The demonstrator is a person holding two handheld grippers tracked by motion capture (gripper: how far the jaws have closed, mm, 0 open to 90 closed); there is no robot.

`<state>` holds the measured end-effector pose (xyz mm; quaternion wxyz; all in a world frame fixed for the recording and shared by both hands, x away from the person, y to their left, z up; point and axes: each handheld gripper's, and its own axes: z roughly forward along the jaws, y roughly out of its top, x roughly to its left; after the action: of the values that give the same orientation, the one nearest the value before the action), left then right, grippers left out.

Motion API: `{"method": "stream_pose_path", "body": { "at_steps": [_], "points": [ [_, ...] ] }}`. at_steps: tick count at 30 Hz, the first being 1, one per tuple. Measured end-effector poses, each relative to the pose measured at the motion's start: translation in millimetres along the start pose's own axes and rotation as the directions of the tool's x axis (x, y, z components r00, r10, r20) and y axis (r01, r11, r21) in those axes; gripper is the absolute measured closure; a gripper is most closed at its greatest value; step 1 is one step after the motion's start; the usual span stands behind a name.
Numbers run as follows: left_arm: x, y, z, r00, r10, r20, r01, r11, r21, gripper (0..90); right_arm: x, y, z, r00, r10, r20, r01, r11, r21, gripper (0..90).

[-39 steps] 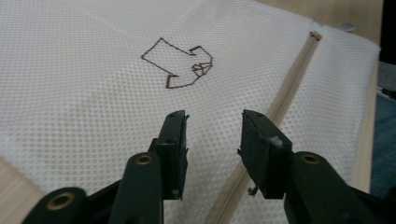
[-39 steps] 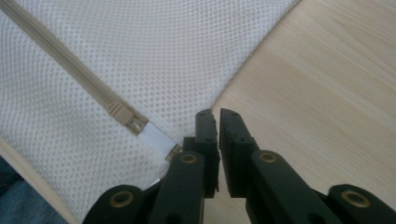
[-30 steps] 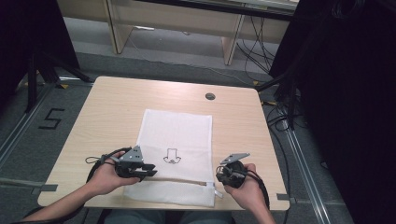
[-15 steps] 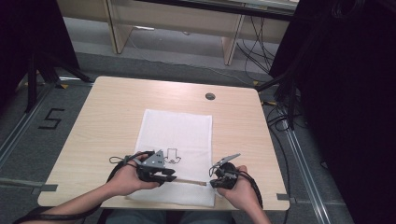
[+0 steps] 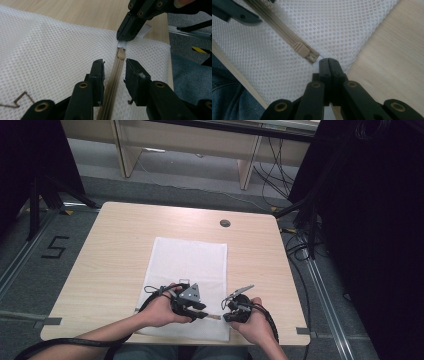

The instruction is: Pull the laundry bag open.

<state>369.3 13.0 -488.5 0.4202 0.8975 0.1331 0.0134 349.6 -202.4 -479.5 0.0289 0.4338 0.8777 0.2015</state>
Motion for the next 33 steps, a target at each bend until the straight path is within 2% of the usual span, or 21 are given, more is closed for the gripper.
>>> {"method": "stream_pose_path", "body": {
  "at_steps": [2,5,8,10,11,14,15,17,18,19,21,22,23,26,29,30,31,33],
  "points": [
    [-0.4,2.9,4.9,1.0000,0.007,0.004,-0.007,1.0000,0.006,66.8,-1.1,0.4,1.5,0.9997,-0.024,-0.002,0.024,1.000,-0.017,90.0],
    [-0.5,6.8,11.1,0.9996,0.029,0.008,-0.029,0.9993,0.024,66.0,1.0,0.4,1.1,1.0000,0.002,0.007,-0.002,1.000,-0.002,90.0],
    [-3.3,8.3,17.3,0.9997,0.022,0.010,-0.022,0.9994,0.028,63.6,1.1,0.5,1.4,1.0000,0.002,0.008,-0.002,1.000,-0.003,90.0],
    [-4.3,9.2,20.8,0.9982,0.059,0.011,-0.060,0.9971,0.046,61.9,1.1,0.4,1.4,1.0000,0.003,0.007,-0.003,1.000,-0.004,90.0],
    [-4.7,9.4,22.0,0.9981,0.060,0.016,-0.061,0.9968,0.052,59.6,-0.1,0.5,2.0,0.9999,-0.012,-0.003,0.012,1.000,-0.012,90.0],
    [-5.7,10.7,26.7,0.9972,0.069,0.027,-0.071,0.9954,0.065,54.7,-0.5,0.6,2.2,1.0000,-0.002,-0.002,0.002,1.000,-0.012,90.0],
    [-5.3,11.3,27.7,0.9964,0.082,0.023,-0.084,0.9943,0.067,54.1,0.4,0.5,2.2,0.9999,0.013,-0.009,-0.013,1.000,-0.009,90.0],
    [-5.4,11.2,29.9,0.9969,0.078,0.014,-0.078,0.9947,0.067,55.8,-0.9,0.5,2.0,1.0000,0.001,-0.002,-0.001,1.000,-0.011,90.0],
    [-5.4,11.0,30.7,0.9958,0.090,0.020,-0.091,0.9938,0.064,57.8,0.4,0.4,1.6,0.9997,0.022,-0.006,-0.022,1.000,-0.002,90.0],
    [-5.3,10.7,31.1,0.9941,0.107,0.016,-0.108,0.9918,0.068,59.6,-0.3,0.4,1.6,0.9999,0.014,-0.001,-0.014,1.000,-0.006,90.0],
    [-5.8,10.7,32.2,0.9931,0.116,0.014,-0.117,0.9910,0.066,62.9,-0.5,0.4,1.6,0.9999,0.015,-0.004,-0.015,1.000,-0.006,90.0],
    [-5.3,11.3,32.4,0.9901,0.140,0.012,-0.140,0.9879,0.067,64.2,-0.7,0.5,1.6,0.9999,0.015,-0.004,-0.015,1.000,-0.006,90.0],
    [-6.4,11.1,33.1,0.9911,0.132,0.012,-0.133,0.9890,0.065,65.5,-0.8,0.4,1.7,0.9999,0.015,-0.004,-0.015,1.000,-0.007,90.0],
    [-9.1,12.2,36.1,0.9837,0.180,0.006,-0.180,0.9813,0.069,68.4,-2.3,0.6,2.6,0.9999,-0.012,-0.011,0.012,1.000,-0.023,90.0],
    [-12.0,13.2,38.0,0.9788,0.205,0.005,-0.205,0.9766,0.067,71.8,-2.0,0.5,2.3,0.9999,-0.008,-0.010,0.007,1.000,-0.020,90.0],
    [-11.3,13.9,37.7,0.9731,0.231,0.002,-0.230,0.9702,0.077,72.6,-2.3,0.5,2.5,0.9999,-0.011,-0.011,0.011,1.000,-0.023,90.0],
    [-12.1,13.5,38.2,0.9745,0.225,0.004,-0.224,0.9712,0.080,73.2,-1.9,0.3,2.6,0.9999,-0.003,-0.013,0.003,1.000,-0.022,90.0],
    [-12.7,13.3,38.4,0.9710,0.239,0.002,-0.238,0.9675,0.085,74.5,-2.7,0.3,2.7,0.9999,-0.011,-0.012,0.010,1.000,-0.026,90.0]
  ]
}}
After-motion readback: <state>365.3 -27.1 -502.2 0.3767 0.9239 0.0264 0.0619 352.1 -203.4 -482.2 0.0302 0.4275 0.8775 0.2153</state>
